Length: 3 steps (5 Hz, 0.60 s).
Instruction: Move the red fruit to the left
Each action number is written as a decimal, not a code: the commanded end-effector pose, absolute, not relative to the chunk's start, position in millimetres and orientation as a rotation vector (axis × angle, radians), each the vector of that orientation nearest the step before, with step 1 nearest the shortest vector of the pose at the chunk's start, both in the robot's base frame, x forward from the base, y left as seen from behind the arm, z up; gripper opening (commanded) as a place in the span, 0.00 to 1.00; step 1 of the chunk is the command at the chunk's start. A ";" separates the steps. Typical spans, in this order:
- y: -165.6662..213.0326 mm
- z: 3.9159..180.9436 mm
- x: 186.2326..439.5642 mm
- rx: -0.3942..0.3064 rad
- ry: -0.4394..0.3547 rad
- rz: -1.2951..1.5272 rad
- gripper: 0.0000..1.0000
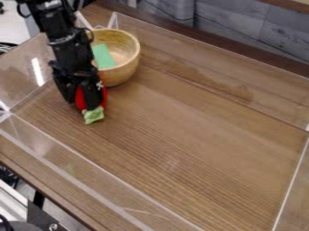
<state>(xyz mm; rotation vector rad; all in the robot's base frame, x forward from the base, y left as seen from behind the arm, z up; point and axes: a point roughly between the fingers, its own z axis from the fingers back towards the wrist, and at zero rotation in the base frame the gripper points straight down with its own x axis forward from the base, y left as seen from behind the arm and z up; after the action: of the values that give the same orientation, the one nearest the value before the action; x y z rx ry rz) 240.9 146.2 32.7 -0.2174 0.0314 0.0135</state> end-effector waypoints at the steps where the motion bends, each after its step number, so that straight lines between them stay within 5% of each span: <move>1: 161.4 73.3 247.1 -0.168 -0.037 0.047 1.00; 3: 167.7 88.6 241.9 -0.153 -0.031 0.147 1.00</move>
<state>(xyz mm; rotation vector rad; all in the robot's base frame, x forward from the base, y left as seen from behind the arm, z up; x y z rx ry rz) 240.1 162.2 71.9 -0.1903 0.0196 0.1436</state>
